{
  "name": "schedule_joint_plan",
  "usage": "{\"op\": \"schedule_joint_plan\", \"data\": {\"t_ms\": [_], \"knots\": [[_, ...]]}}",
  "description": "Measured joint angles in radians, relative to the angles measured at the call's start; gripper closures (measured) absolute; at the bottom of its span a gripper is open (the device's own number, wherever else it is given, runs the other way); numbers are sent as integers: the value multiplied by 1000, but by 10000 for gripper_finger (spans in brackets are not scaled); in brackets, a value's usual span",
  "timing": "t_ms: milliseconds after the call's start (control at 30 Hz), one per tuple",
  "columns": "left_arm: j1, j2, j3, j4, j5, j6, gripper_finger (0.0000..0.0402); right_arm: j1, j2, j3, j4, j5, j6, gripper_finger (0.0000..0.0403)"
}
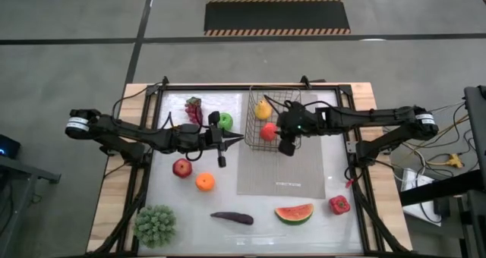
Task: Build produce basket
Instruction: Put the lemon into the wire basket
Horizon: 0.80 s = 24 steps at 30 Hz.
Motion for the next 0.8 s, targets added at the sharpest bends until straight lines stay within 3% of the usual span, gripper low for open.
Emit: {"op": "schedule_joint_plan", "data": {"t_ms": [300,800], "knots": [[0,0,1,0,0,1,391,-17,3,30,0,-1,143,277],[0,0,2,0,0,9,391,-17,8,39,0,0,39,290]]}}
